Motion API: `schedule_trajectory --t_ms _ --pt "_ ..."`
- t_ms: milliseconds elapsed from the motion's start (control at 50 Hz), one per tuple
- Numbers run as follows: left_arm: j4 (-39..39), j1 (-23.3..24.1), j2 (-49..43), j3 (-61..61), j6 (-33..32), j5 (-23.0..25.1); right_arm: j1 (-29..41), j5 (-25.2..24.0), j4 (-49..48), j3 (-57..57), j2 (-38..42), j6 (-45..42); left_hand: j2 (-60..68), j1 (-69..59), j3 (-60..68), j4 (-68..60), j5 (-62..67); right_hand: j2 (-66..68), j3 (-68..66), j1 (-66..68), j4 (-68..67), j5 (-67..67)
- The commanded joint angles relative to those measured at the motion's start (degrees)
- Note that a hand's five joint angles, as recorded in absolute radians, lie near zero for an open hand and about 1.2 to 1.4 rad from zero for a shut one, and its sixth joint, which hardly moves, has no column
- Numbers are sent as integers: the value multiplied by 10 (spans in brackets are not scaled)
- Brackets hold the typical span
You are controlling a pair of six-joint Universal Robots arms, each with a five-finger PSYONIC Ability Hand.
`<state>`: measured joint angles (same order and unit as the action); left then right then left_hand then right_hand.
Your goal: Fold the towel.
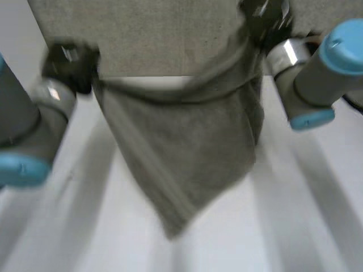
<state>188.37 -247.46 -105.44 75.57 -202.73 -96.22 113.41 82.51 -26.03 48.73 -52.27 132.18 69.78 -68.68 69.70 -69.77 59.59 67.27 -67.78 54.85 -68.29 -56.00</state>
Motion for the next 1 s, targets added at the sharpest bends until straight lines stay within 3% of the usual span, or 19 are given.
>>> schedule_trajectory --t_ms 20,100,200,340,400,440,580,600,620,660,760,1000 --pt "86 -13 -3 -155 61 -52 -16 81 -45 39 -67 115 102 -113 103 -102 104 127 -122 251 -117 -140" --pt "88 -5 0 -140 75 -55 -30 67 -15 117 -85 142 102 -113 103 -102 104 127 -122 251 -117 -140" --pt "74 4 2 -36 75 -49 -36 36 34 201 -92 156 102 -113 103 -102 104 127 -122 251 -117 -140" --pt "81 1 2 183 67 -27 -72 24 93 334 -118 145 102 -113 103 -102 104 127 -122 251 -117 -140" --pt "82 -10 4 256 53 -16 -87 13 165 381 -133 138 102 -113 103 -102 104 127 -122 251 -117 -140" --pt "83 -17 8 286 43 -12 -101 -22 241 413 -138 135 102 -113 103 -102 104 127 -122 251 -117 -140" --pt "89 -24 25 354 19 0 -133 -111 342 438 -168 143 102 -113 103 -102 104 127 -122 251 -117 -140" --pt "89 -24 33 361 19 2 -143 -131 353 444 -182 146 102 -113 103 -102 104 56 -51 180 -46 -69" --pt "89 -24 44 370 19 2 -144 -131 353 444 -182 146 102 -113 103 -102 104 56 -50 180 -45 -68" --pt "89 -24 56 376 19 2 -158 -161 357 451 -200 156 102 -113 103 -102 104 -161 166 -36 171 148" --pt "89 -24 94 389 19 3 -173 -201 354 455 -208 154 102 -113 103 -102 104 -346 351 -222 356 334" --pt "101 -25 138 410 20 3 -212 -299 301 489 -223 92 102 -113 103 -102 104 -340 345 -216 350 327"
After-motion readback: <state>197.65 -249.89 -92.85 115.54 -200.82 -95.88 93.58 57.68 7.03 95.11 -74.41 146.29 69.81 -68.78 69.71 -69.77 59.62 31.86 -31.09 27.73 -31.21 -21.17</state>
